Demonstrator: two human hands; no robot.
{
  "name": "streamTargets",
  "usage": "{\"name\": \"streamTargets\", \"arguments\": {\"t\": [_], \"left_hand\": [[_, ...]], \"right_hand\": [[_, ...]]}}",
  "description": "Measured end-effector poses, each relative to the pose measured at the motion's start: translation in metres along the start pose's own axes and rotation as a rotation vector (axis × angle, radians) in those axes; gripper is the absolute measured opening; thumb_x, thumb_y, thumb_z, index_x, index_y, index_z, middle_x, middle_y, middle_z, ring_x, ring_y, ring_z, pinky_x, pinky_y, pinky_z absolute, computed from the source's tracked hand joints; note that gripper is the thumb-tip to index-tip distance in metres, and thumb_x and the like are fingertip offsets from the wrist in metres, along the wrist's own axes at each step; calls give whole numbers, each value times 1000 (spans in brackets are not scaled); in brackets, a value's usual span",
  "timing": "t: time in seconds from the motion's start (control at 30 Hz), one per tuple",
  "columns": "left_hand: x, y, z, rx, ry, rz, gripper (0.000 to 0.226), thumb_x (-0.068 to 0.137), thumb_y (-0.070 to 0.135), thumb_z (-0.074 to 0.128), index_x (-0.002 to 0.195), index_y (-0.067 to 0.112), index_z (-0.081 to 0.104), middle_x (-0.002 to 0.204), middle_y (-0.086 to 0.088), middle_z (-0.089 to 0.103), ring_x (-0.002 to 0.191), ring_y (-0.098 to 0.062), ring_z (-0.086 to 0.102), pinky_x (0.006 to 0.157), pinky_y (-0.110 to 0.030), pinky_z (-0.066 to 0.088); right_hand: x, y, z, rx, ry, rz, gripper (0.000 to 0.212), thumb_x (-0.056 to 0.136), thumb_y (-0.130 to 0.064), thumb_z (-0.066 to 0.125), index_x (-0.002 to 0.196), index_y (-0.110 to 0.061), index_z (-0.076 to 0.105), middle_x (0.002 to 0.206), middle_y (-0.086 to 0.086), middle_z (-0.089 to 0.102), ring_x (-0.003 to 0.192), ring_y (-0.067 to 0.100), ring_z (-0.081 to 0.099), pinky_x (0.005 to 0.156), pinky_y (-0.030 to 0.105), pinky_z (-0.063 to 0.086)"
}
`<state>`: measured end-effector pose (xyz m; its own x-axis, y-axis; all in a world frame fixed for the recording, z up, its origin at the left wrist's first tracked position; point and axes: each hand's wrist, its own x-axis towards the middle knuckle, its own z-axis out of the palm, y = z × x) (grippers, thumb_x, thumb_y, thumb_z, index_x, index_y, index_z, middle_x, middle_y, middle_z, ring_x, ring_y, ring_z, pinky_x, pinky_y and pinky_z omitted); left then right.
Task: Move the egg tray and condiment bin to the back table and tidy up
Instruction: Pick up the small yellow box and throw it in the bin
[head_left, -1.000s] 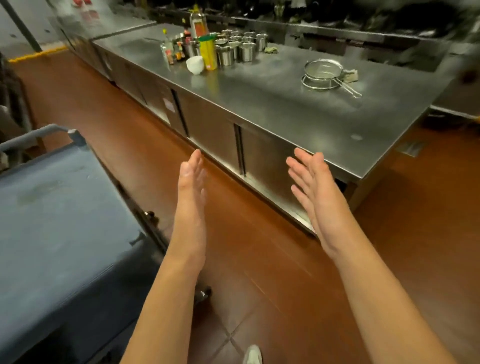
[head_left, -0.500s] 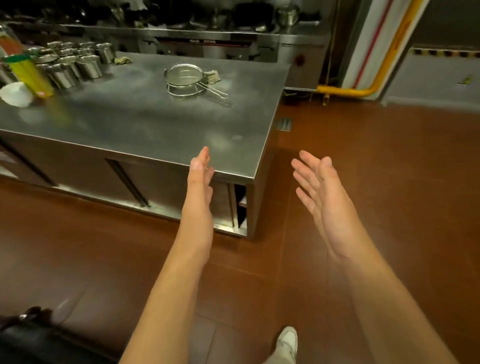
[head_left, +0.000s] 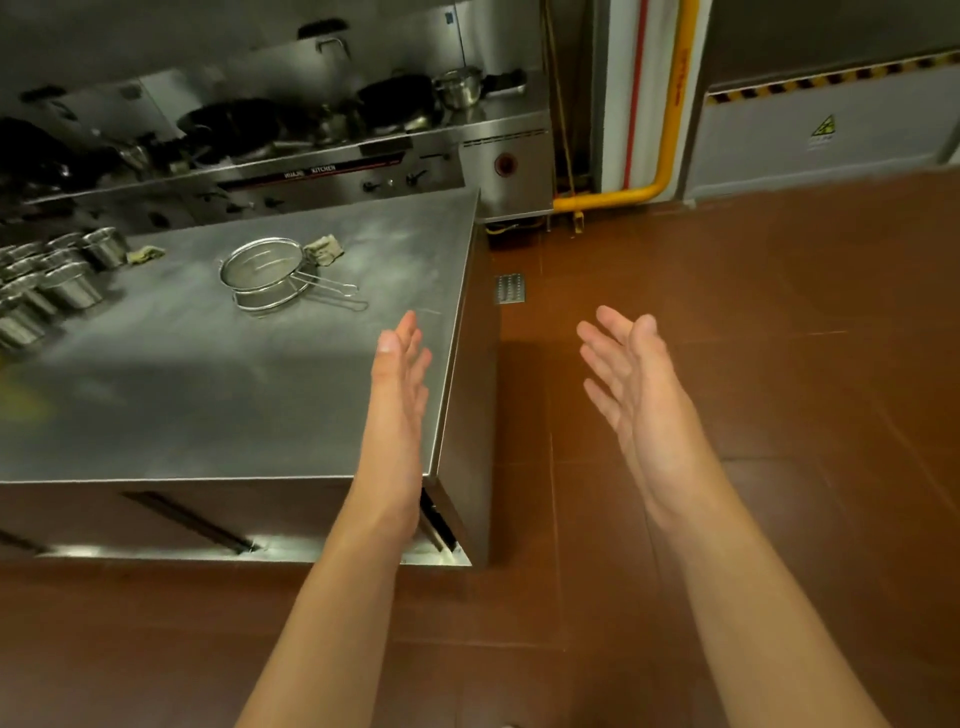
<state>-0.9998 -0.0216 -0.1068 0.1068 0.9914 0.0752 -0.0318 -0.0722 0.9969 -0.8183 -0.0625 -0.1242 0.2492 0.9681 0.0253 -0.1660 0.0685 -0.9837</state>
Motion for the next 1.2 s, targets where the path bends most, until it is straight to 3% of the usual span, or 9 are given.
{"name": "streamTargets", "arguments": {"t": [0.27,0.47,0.63,0.73,0.97,1.2], "left_hand": [[117,-6,29,-80,-74,63,72,88,67,22,150,34,35,153,15,40,136,3,39,121,-37,21],[204,-6,60,-123,-150,92,71,88,68,21,150,36,34,154,15,38,138,2,37,122,-39,19],[264,-11,100,-123,-234,77,79,77,80,26,147,44,35,153,21,38,137,5,38,121,-38,20],[309,-19,132,-122,-258,70,72,84,76,24,147,43,35,154,19,38,136,4,39,121,-39,21],[401,-28,208,-45,-222,45,70,86,73,22,148,43,34,153,21,38,136,5,37,121,-39,20],[484,-35,223,-5,-105,6,75,82,73,24,150,42,32,154,20,36,139,2,34,122,-42,18]], "right_hand": [[103,-20,-5,-34,48,-30,90,77,-80,31,152,-30,33,150,-13,46,138,2,40,120,39,27],[174,-37,-7,-106,112,-54,83,82,-77,29,151,-32,33,150,-15,46,139,2,39,121,40,25],[224,-34,-31,-125,159,-58,78,85,-72,28,151,-31,35,149,-14,47,137,0,41,120,37,27],[264,-31,-56,-115,184,-53,80,82,-69,29,151,-29,35,149,-13,47,138,1,40,121,37,27],[377,-36,-122,-50,174,-24,84,77,-70,29,151,-30,35,150,-13,47,138,2,40,121,39,26],[482,-30,-134,-19,55,13,88,74,-73,29,151,-30,34,151,-13,45,139,2,38,121,38,25]]}}
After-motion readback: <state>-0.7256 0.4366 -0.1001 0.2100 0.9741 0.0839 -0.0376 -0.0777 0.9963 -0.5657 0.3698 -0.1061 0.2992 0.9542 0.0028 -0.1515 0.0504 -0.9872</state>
